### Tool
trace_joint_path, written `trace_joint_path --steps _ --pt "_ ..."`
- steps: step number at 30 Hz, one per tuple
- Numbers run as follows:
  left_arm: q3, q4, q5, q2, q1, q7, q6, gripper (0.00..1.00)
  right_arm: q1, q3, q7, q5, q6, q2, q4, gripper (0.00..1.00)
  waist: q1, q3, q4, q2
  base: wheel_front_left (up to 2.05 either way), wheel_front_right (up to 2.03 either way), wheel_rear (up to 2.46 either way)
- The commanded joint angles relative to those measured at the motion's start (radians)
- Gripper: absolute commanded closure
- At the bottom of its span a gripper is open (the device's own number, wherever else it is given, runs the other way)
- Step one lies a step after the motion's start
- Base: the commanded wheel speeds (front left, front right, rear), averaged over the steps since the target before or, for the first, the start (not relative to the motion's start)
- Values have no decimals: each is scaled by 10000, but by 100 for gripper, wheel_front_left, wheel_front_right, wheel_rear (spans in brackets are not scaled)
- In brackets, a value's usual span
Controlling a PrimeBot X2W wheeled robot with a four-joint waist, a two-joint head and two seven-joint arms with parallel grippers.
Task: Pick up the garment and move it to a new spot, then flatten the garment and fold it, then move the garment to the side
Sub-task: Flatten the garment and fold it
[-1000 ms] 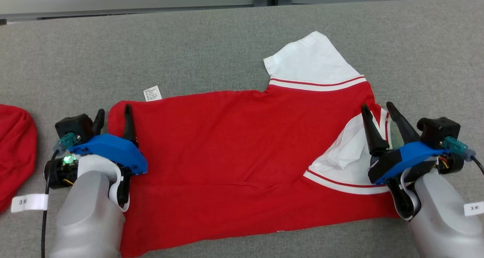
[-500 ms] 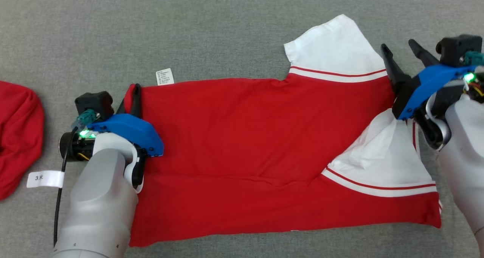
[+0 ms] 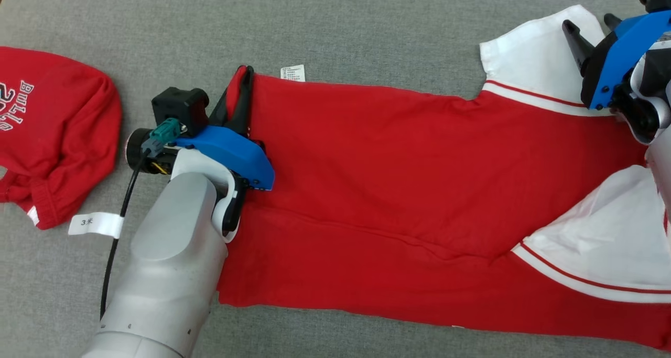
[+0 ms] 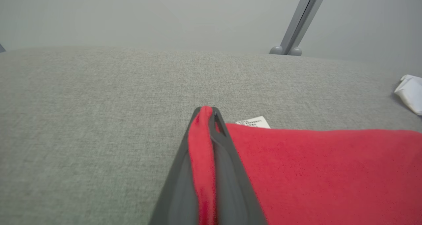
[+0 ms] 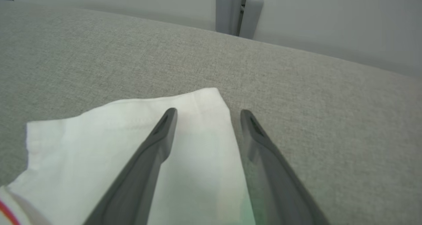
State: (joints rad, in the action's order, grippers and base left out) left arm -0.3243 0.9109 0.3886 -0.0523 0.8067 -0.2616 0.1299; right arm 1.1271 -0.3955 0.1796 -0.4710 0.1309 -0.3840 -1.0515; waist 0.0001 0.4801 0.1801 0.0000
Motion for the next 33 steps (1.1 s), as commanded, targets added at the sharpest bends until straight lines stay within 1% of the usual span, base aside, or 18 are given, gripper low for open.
trace_joint_path --steps 1,4,7,8,9,10,13,17,19,21,24,27,30,33 --pt "-258 -184 222 11 25 -44 8 100 284 -41 14 -84 -1 -97 -162 0 -1 215 246 0 0 0 0" --pt "-593 -406 524 11 109 -45 9 100 496 -111 7 38 -3 -184 -551 0 -1 355 350 0 0 0 0" --pt "-749 -543 659 14 160 -45 9 100 519 -172 74 8 -1 -29 -929 0 -1 418 382 0 0 0 0" --pt "-783 -573 694 14 169 -46 10 100 516 -214 33 16 -1 -2 -1012 35 -1 426 383 0 0 0 0" --pt "-806 -590 702 16 169 -46 10 100 510 -252 47 -13 -1 45 -1083 79 -1 426 382 0 0 0 0" --pt "-817 -583 775 17 151 -46 10 100 496 -270 36 -64 -1 93 -1153 100 -1 423 375 0 0 0 0" --pt "-585 -803 687 20 242 -46 -17 100 760 -114 -772 -21 -3 -50 -1164 100 -1 452 345 0 0 0 0" --pt "8 -1711 214 0 131 -46 -100 100 1196 233 -2587 252 -3 -140 -1223 100 -1 415 214 0 0 0 0" --pt "364 -2199 -100 -25 -64 -45 -99 100 1276 397 -3389 400 -3 -86 -1409 100 -1 340 99 0 0 0 0" --pt "671 -2533 -429 -57 -239 -45 -96 100 1384 552 -3881 471 -3 15 -1551 100 -1 269 -48 0 0 0 0" --pt "994 -2692 -781 -122 -372 -47 -61 100 1436 718 -4201 410 -3 187 -1583 100 -1 189 -300 0 0 0 0" --pt "1216 -2752 -1003 -214 -519 -45 -16 100 1107 824 -4393 135 -3 389 -1203 100 -1 80 -574 0 0 0 0" --pt "1494 -2799 -1178 -329 -809 -46 15 100 462 850 -4446 -326 -3 508 -376 100 -1 -153 -880 0 0 0 0" --pt "1791 -2830 -1303 -436 -1186 -46 21 100 -551 1030 -4450 -928 -3 467 1070 100 -1 -465 -1194 0 0 0 0"
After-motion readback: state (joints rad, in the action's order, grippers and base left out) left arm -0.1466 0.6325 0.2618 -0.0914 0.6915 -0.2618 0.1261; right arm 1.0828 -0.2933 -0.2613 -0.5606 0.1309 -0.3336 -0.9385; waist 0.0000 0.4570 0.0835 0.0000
